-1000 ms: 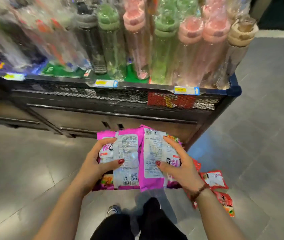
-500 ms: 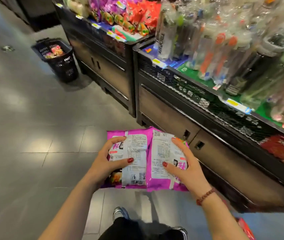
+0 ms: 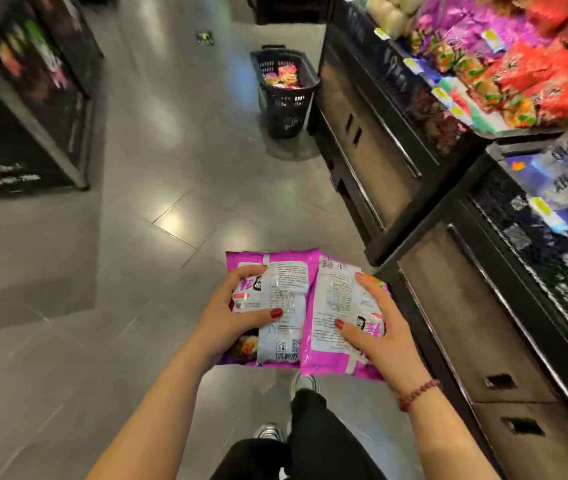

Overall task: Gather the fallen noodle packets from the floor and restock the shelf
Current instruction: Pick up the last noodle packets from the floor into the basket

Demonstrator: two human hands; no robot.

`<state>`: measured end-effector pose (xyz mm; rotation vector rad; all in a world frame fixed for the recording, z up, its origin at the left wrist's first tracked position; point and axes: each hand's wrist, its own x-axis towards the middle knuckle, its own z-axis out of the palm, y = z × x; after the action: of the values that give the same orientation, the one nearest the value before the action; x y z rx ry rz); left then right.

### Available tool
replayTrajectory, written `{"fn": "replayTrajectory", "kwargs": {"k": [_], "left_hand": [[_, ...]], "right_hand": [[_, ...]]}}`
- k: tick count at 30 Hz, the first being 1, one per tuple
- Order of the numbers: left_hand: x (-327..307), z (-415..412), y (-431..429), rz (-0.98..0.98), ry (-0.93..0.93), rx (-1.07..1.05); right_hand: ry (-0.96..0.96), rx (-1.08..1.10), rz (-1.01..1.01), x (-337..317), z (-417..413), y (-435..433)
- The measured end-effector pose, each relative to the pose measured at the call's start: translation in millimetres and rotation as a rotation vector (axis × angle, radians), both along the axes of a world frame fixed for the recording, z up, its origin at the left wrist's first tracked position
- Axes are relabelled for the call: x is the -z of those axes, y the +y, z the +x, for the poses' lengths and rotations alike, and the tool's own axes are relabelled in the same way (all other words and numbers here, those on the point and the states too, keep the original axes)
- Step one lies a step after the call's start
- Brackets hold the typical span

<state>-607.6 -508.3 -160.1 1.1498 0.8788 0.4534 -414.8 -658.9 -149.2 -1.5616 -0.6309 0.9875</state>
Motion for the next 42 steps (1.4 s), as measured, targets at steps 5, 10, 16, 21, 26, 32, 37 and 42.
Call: {"fn": "replayTrajectory", "kwargs": {"k": [5, 10, 16, 21, 26, 32, 37, 42], "left_hand": [[4, -4, 58, 0.004, 0.025, -0.132], [11, 14, 142, 0.048, 0.089, -0.219], [7, 60, 263, 0.053, 0.113, -0.242], [0, 84, 348, 0.081, 0.108, -0.292], [6, 87, 427, 0.047, 0.114, -0.326], [21, 92, 554, 0.051, 0.114, -0.288], [13, 90, 674, 0.079, 0.131, -0.219], [4, 103, 774, 0.080, 0.133, -0.135]], "right_hand": [[0.002, -0.117, -0.026, 10, 11, 86], [0.069, -0.187, -0.024, 23, 37, 188], [0.095, -0.232, -0.026, 22, 88, 318], [0.057, -0.300, -0.021, 12, 118, 415], [0.078, -0.318, -0.029, 12, 125, 499], [0.077, -0.252, -0.059, 27, 121, 616], [0.106, -0.191, -0.068, 21, 115, 721], [0.116, -0.126, -0.086, 14, 119, 805]]}}
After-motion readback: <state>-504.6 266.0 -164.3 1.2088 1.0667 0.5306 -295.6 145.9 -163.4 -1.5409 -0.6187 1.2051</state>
